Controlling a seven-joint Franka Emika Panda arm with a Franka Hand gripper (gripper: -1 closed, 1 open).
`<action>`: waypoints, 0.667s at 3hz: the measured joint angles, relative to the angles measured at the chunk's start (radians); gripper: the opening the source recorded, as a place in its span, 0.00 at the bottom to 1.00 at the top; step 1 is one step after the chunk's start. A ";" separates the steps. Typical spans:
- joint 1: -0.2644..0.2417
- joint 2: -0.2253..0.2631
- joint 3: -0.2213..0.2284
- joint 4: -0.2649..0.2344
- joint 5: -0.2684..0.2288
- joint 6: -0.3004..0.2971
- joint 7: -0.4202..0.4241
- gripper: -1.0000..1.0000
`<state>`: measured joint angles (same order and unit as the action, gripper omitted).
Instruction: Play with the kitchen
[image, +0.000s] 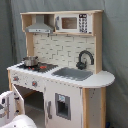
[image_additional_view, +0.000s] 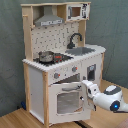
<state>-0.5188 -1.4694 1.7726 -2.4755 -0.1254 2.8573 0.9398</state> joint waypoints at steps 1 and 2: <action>-0.073 0.000 -0.005 0.042 0.000 0.030 -0.051 1.00; -0.156 0.000 -0.007 0.064 0.000 0.063 -0.096 1.00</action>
<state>-0.6748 -1.4696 1.7655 -2.4112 -0.1255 2.9200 0.8434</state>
